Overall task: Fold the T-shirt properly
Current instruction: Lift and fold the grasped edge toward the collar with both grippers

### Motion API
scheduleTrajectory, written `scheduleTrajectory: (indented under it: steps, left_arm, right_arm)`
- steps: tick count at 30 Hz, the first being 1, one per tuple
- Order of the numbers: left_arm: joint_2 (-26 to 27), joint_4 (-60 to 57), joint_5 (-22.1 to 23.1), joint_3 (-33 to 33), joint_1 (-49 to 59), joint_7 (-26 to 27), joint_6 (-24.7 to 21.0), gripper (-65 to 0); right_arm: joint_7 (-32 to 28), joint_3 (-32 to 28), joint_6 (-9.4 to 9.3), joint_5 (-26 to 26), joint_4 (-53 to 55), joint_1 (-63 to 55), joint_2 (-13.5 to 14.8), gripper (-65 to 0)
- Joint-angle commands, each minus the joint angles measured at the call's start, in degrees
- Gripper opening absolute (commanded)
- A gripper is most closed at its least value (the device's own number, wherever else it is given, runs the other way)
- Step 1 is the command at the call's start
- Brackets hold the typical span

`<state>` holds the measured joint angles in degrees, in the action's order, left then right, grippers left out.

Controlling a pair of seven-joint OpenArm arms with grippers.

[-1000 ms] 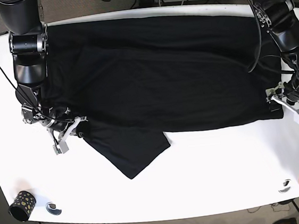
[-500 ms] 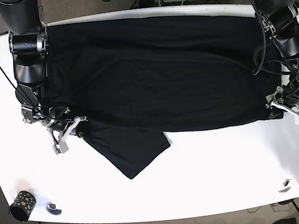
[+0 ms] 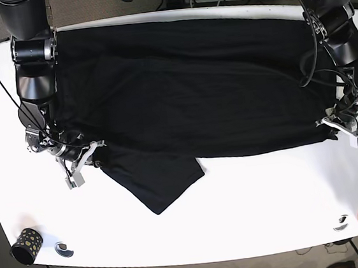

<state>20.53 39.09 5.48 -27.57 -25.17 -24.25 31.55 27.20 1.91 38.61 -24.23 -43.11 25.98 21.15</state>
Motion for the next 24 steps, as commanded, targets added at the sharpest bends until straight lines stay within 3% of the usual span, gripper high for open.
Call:
scheduleTrajectory:
  steps: [1,8,24]
  left_arm:
    - [0.43,4.82,0.72,-0.08,-0.37,1.17,0.32,-65.0]
    - [-1.85,15.99,0.72,-0.08,3.85,0.03,0.32,-65.0]
    - [-5.81,36.82,0.72,-8.87,11.06,-13.77,5.5,-65.0]
  right_arm:
    - [-0.08,0.33,0.29,-1.05,-1.77,1.85,1.23,-65.0]
    - [5.28,4.64,0.29,-0.69,-12.32,-1.14,1.31,-65.0]
    - [19.96,16.59,0.29,-0.69,-39.13,-13.98,1.14,-65.0]
